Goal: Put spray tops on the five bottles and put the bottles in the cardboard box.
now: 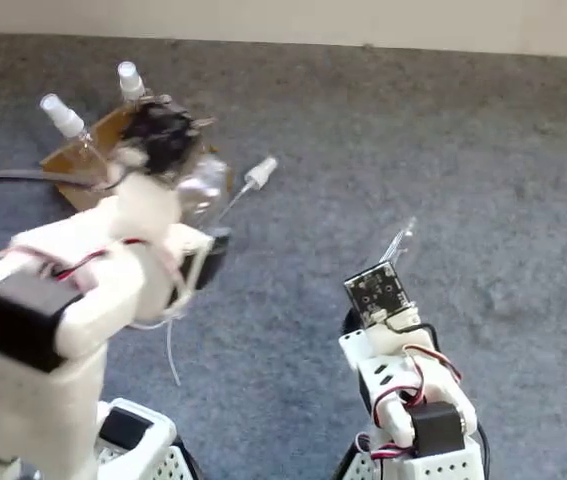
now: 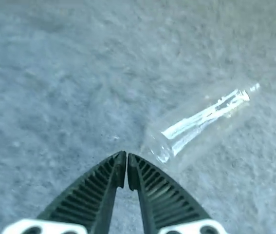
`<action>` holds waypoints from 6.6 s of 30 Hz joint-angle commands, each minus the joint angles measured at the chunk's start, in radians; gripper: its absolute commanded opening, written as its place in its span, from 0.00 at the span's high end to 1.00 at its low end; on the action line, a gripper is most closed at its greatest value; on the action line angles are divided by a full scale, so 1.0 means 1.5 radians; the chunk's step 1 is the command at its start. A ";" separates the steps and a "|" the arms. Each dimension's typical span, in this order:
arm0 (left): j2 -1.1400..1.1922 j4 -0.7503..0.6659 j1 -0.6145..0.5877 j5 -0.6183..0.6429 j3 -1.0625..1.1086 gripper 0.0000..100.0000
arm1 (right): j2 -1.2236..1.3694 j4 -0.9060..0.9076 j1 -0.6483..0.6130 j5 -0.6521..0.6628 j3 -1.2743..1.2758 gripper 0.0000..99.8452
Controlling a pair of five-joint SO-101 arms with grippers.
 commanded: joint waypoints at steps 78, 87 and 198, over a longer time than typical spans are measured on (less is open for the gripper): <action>-0.653 -0.106 -0.621 -0.115 0.704 0.98 | 1.543 -0.178 -0.413 -0.639 -1.175 0.82; -0.654 -0.106 -0.619 -0.115 0.704 0.98 | 1.546 -0.182 -0.470 -0.638 -1.172 0.82; -0.654 -0.955 0.325 0.077 1.137 0.98 | 0.477 0.157 -0.082 -0.228 -0.974 1.00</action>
